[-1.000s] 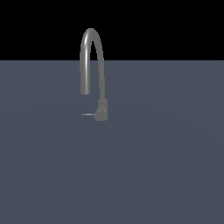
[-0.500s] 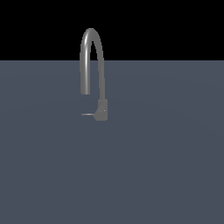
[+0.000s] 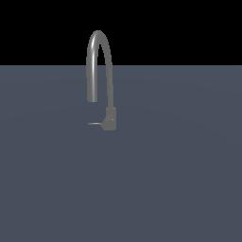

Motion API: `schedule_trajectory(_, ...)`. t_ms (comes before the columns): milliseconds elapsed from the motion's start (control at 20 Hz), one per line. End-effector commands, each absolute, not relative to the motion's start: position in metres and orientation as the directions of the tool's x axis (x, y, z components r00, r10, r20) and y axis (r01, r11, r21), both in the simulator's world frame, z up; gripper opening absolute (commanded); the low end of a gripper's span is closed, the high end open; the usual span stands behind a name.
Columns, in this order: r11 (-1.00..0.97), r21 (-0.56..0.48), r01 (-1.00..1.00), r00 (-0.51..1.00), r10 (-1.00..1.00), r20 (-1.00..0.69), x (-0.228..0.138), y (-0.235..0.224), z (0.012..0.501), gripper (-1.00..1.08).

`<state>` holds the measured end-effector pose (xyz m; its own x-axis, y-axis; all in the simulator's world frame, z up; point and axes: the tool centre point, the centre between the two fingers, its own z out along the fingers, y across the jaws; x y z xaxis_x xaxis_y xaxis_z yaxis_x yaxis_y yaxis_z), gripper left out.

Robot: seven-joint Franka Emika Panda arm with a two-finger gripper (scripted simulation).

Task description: Turn on the faucet by rotating a designated handle.

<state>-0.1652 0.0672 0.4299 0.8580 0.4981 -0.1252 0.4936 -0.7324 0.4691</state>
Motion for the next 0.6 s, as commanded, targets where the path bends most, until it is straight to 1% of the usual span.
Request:
schedule_trajectory(0, -0.66, 0.516, 0.546, 0.819, 0.549, -0.164, -0.156, 0.077, 0.418, -1.0)
schedule_trajectory(250, -0.516, 0.587, 0.623, 0.744, 0.623, -0.241, -0.142, 0.093, 0.395, -1.0)
schedule_trajectory(550, -0.346, 0.642, 0.685, 0.654, 0.68, -0.331, -0.13, 0.109, 0.368, -1.0)
